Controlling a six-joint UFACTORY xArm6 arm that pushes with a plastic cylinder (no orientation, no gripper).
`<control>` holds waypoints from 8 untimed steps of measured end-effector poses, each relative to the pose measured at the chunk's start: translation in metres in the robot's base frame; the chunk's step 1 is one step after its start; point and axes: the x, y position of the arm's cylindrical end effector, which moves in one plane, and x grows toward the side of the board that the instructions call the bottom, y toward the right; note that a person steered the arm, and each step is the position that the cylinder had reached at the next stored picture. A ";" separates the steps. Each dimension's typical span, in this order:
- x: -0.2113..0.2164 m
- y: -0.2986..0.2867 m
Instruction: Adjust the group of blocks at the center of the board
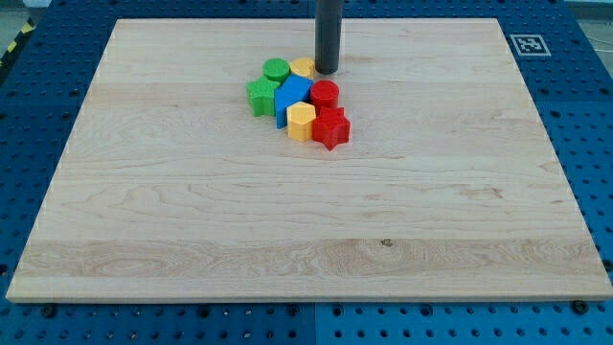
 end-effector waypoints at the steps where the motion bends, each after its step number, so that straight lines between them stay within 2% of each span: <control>1: 0.000 0.000; 6: 0.000 0.032; 8: -0.013 0.032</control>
